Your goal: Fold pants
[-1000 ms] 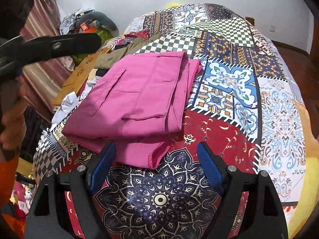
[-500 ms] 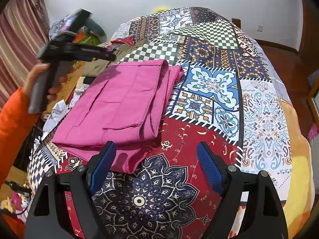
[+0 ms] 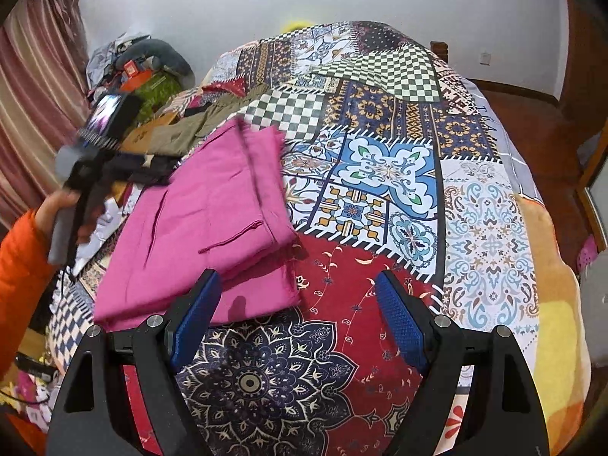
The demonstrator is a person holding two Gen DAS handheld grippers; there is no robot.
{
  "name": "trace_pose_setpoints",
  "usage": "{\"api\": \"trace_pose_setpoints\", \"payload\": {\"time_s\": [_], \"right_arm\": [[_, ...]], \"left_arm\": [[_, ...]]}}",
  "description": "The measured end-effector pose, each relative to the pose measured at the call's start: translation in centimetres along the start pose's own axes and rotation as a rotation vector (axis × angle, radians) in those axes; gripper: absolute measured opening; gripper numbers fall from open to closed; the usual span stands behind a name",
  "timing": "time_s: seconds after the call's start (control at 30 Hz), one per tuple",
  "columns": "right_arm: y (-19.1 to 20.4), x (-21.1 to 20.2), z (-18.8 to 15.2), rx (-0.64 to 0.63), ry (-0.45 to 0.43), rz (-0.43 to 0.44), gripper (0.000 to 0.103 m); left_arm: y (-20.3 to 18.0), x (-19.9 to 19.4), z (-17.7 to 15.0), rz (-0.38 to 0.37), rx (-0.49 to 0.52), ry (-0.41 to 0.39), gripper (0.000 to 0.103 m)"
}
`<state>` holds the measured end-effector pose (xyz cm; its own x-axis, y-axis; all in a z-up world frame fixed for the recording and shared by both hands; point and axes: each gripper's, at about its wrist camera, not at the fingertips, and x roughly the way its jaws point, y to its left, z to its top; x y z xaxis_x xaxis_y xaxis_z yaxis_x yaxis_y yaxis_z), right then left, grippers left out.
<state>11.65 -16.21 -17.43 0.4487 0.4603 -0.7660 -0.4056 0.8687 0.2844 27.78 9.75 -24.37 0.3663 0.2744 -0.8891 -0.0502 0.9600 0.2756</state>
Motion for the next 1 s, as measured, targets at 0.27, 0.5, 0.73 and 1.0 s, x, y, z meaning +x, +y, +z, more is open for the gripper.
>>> {"api": "trace_pose_setpoints", "payload": {"time_s": [0.27,0.5,0.73,1.0], "right_arm": [[1.6,-1.5,0.0,-0.009,-0.032,0.02,0.081],[4.2,-0.6,-0.6,-0.071,0.009,0.052,0.081],[3.9,2.3,-1.1,-0.047,0.06,0.056,0.08],[2.9,2.2,-1.3,-0.045,0.07,0.067,0.073]], "left_arm": [[3.7,-3.5,-8.2,-0.122,-0.108,0.029,0.094],[2.5,-5.5,-10.3,-0.151,-0.133,-0.01,0.094],[2.9,-5.7,-10.9,-0.136,-0.146,-0.069,0.094],[5.4,-4.6,-13.0,-0.111,-0.187,-0.053,0.094]]}}
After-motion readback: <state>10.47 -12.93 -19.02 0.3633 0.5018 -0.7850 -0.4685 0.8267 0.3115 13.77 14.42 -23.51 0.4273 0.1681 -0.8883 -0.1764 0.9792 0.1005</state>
